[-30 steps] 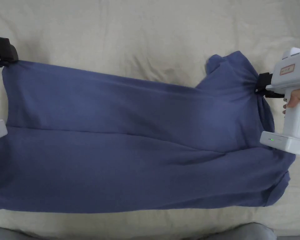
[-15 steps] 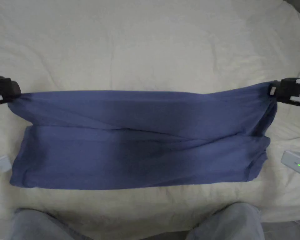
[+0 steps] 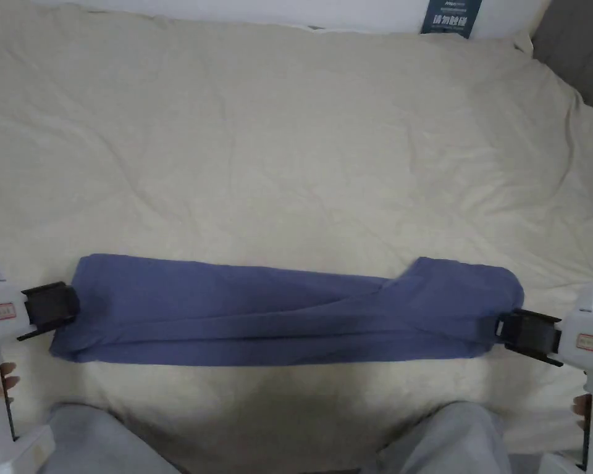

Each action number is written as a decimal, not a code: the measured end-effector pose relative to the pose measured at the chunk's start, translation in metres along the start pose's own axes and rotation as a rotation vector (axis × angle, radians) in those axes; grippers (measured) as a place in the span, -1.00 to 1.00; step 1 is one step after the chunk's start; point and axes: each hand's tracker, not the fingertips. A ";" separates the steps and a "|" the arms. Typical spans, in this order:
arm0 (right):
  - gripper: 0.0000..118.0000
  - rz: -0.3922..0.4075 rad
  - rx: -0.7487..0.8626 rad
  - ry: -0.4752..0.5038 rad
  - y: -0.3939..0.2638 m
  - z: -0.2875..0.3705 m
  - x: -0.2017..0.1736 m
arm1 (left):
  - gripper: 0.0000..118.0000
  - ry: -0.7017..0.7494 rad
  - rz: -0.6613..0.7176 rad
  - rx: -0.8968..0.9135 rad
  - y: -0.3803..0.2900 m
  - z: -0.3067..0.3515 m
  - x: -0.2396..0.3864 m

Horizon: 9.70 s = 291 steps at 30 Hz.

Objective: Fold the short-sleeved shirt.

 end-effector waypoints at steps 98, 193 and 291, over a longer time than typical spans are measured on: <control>-0.97 -0.040 0.513 0.078 0.003 0.085 -0.041 | 0.51 -0.594 -0.441 -0.246 -0.095 -0.021 0.294; -0.97 0.112 0.444 0.240 0.001 0.083 -0.101 | -0.86 -0.537 -0.232 0.100 -0.001 0.089 0.168; -0.97 0.225 0.247 0.330 0.005 0.047 -0.181 | -0.50 -0.543 0.035 -0.493 0.082 -0.060 0.053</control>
